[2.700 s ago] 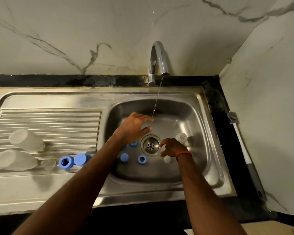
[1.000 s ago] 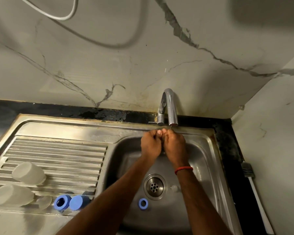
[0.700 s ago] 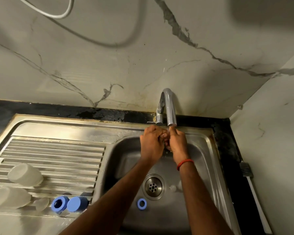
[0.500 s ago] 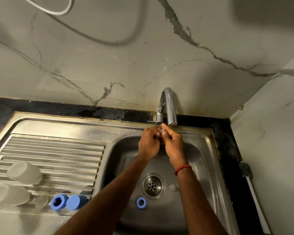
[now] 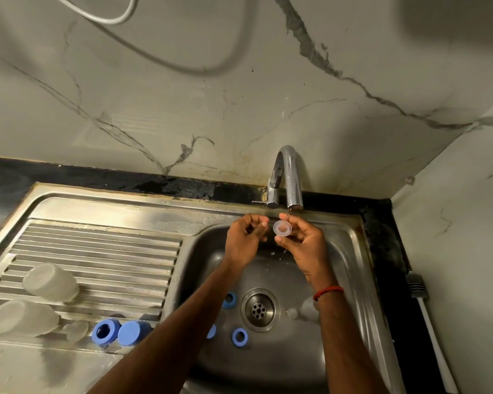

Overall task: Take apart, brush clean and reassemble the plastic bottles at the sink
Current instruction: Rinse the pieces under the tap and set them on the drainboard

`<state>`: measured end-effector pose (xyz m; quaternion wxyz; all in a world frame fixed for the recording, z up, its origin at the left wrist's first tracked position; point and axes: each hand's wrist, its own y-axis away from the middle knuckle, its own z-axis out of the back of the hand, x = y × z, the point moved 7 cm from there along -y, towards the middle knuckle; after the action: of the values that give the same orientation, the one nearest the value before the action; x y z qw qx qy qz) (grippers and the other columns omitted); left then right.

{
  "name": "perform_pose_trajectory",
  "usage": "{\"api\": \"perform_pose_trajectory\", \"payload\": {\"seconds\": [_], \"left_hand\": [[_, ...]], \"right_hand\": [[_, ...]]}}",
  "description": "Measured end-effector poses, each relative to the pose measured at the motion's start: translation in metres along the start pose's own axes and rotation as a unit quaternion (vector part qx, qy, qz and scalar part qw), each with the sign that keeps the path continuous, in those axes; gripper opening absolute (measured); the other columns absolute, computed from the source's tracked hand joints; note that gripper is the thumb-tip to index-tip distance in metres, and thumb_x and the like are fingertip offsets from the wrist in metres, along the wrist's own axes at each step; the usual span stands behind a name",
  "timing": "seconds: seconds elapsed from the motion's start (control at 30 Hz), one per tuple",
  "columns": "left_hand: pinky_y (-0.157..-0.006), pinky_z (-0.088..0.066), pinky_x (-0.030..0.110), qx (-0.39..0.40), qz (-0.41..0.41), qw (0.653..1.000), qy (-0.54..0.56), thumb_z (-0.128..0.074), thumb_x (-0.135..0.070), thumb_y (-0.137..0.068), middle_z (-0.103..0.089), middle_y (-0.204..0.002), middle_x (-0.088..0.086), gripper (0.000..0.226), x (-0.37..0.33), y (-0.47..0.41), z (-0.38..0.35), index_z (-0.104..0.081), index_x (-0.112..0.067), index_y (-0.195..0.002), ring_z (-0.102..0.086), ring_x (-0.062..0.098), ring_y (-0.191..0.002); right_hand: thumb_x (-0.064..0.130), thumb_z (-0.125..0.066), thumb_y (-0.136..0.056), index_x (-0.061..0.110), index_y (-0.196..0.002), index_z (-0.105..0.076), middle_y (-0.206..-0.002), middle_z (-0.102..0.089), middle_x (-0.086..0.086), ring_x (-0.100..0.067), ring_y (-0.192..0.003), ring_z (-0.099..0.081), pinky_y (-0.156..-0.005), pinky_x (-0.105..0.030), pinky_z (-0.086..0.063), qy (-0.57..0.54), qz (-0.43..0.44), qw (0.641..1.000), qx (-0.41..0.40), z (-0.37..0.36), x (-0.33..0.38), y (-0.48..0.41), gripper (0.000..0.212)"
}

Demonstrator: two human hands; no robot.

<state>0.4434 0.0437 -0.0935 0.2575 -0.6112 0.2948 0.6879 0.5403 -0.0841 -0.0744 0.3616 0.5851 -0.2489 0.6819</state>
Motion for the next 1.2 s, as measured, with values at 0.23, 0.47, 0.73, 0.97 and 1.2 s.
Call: {"api": "perform_pose_trajectory", "payload": {"seconds": [0.23,0.47,0.73,0.97,1.2], "left_hand": [[-0.071,-0.056,0.021,-0.004,0.034,0.999,0.008,-0.06,-0.009,-0.099,-0.073,-0.095,0.01,0.011,0.005,0.004,0.001,-0.069,-0.008,-0.104,-0.067,0.014,-0.078],[-0.07,-0.055,0.02,-0.011,0.058,0.998,0.025,-0.06,-0.012,-0.099,-0.072,-0.091,0.004,0.01,0.007,0.007,0.007,-0.068,-0.017,-0.097,-0.066,0.008,-0.075],[-0.064,-0.053,0.017,0.005,0.076,0.997,0.033,-0.056,-0.016,-0.102,-0.073,-0.093,0.007,0.015,0.005,0.009,0.001,-0.068,-0.009,-0.107,-0.065,0.008,-0.073],[-0.067,-0.056,0.026,0.082,0.207,0.95,0.218,-0.051,-0.015,-0.104,-0.069,-0.093,0.017,0.024,0.01,0.016,-0.026,-0.067,0.0,-0.116,-0.067,0.016,-0.074],[-0.056,-0.049,0.024,-0.005,0.159,0.976,0.151,-0.059,-0.004,-0.098,-0.065,-0.07,0.007,0.016,0.009,0.005,-0.026,-0.069,-0.004,-0.087,-0.056,0.013,-0.06]], "right_hand": [[0.001,-0.078,-0.08,0.02,-0.118,-0.067,-0.11,-0.072,0.003,-0.007,-0.102,-0.068,-0.08,-0.015,-0.055,0.067,0.008,0.997,-0.048,0.007,0.001,0.003,0.044],[0.001,-0.079,-0.078,0.023,-0.117,-0.067,-0.112,-0.072,0.004,-0.009,-0.105,-0.067,-0.091,-0.034,-0.057,0.097,0.016,0.995,-0.01,0.013,0.007,-0.005,0.046],[0.003,-0.082,-0.076,0.022,-0.114,-0.069,-0.106,-0.073,0.005,-0.005,-0.099,-0.068,-0.084,-0.022,-0.056,0.094,0.02,0.995,0.016,-0.003,0.011,-0.002,0.045],[0.011,-0.086,-0.073,0.019,-0.109,-0.072,-0.1,-0.074,0.005,-0.008,-0.095,-0.069,-0.083,-0.027,-0.058,0.107,0.031,0.994,0.016,0.0,0.015,-0.007,0.04],[0.011,-0.066,-0.094,0.011,-0.112,-0.071,-0.104,-0.074,-0.005,-0.021,-0.089,-0.072,-0.078,-0.035,-0.06,0.002,-0.038,0.998,0.055,0.002,0.013,-0.008,0.019]]}}
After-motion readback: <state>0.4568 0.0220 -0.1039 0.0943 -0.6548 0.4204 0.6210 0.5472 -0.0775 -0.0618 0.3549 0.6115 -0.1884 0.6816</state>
